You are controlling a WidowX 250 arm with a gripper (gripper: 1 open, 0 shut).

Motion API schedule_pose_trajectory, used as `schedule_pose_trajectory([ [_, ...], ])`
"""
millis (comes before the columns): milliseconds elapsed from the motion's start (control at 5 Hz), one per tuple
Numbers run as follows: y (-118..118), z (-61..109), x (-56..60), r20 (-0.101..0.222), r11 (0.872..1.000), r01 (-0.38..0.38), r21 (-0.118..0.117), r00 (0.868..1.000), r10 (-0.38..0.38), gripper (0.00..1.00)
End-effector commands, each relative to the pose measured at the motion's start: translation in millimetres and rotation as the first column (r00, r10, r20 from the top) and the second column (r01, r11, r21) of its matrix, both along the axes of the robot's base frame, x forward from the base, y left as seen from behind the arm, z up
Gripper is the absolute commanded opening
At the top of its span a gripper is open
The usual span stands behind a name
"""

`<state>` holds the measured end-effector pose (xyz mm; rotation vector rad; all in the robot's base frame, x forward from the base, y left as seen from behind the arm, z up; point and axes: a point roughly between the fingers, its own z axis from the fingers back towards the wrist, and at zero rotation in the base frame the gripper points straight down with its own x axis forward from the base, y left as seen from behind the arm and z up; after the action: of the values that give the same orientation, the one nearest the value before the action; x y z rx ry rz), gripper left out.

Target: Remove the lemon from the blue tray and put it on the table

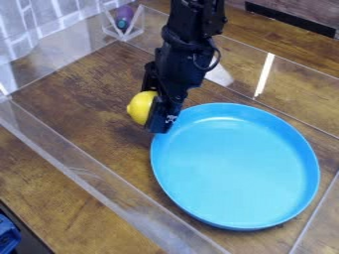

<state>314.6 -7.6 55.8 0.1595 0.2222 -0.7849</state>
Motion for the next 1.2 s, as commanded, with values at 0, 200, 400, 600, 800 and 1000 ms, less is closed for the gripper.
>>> schedule_pose_trajectory([
  [0, 8.8, 25.6, 13.5, 0.098, 1.0, -0.008, -0.008, 0.995, 0.009, 0.0],
  [200, 13.0, 22.6, 14.7, 0.095, 1.0, -0.001, -0.005, 0.996, 0.001, 0.0],
  [400, 17.1, 18.8, 15.5, 0.091, 1.0, 0.006, -0.003, 0.996, -0.006, 0.0],
  [600, 23.0, 14.9, 15.3, 0.086, 1.0, -0.01, -0.004, 0.996, 0.01, 0.0],
  [800, 29.7, 10.3, 15.4, 0.081, 1.0, -0.027, -0.005, 0.996, 0.027, 0.0],
  [1000, 34.9, 5.3, 15.2, 0.079, 0.999, -0.04, -0.009, 0.996, 0.04, 0.0],
])
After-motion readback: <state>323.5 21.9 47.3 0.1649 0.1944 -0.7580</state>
